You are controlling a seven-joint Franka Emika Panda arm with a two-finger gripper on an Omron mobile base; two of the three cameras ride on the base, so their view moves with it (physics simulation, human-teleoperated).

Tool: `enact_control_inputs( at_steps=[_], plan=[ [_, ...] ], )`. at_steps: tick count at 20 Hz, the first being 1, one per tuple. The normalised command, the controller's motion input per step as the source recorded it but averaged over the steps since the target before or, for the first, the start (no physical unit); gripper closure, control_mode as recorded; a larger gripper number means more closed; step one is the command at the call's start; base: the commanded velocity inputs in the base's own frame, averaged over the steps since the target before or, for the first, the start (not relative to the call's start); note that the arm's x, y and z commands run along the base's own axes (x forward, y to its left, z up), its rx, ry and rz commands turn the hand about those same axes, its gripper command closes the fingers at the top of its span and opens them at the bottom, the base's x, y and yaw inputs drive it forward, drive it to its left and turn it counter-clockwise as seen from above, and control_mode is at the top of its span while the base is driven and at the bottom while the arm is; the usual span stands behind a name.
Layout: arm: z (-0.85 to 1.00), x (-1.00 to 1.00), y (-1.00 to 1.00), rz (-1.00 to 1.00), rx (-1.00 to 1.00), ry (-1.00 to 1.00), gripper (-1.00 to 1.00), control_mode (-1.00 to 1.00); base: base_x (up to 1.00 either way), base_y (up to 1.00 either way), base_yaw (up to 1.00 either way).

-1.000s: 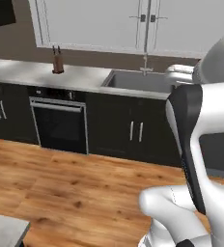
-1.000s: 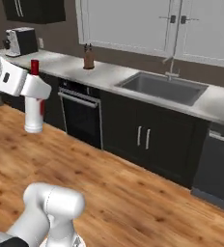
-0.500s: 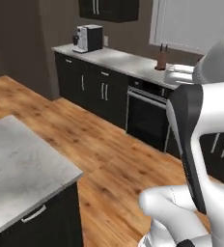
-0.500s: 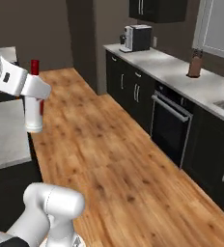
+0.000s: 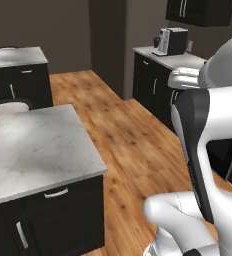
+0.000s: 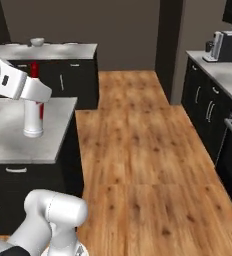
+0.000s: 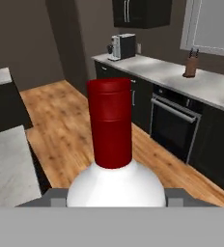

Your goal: There is a bowl on the dining counter. Grab a lemon wedge from the fridge and place it in the bowl. Then get the liquor bottle and glass cup from the cabinet and place them next to the bowl.

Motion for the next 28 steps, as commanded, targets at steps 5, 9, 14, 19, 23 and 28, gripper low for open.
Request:
enact_control_inputs(
  at_steps=[5, 9, 14, 19, 23, 28],
  plan=[
    [0.0, 0.0, 0.0, 0.0, 0.0, 0.0, 1.0, 1.0, 0.59, -0.91, 0.39],
    [0.0, 0.0, 0.0, 0.0, 0.0, 0.0, 1.0, 1.0, 0.7, -1.0, 0.32],
    [0.0, 0.0, 0.0, 0.0, 0.0, 0.0, 1.0, 1.0, 0.86, -0.96, 0.32],
    [0.0, 0.0, 0.0, 0.0, 0.0, 0.0, 1.0, 1.0, 1.0, -0.67, 0.28],
    [0.0, 0.0, 0.0, 0.0, 0.0, 0.0, 1.0, 1.0, 1.0, -0.23, 0.07],
    [0.0, 0.0, 0.0, 0.0, 0.0, 0.0, 1.0, 1.0, 1.0, -0.22, 0.01]
  ],
)
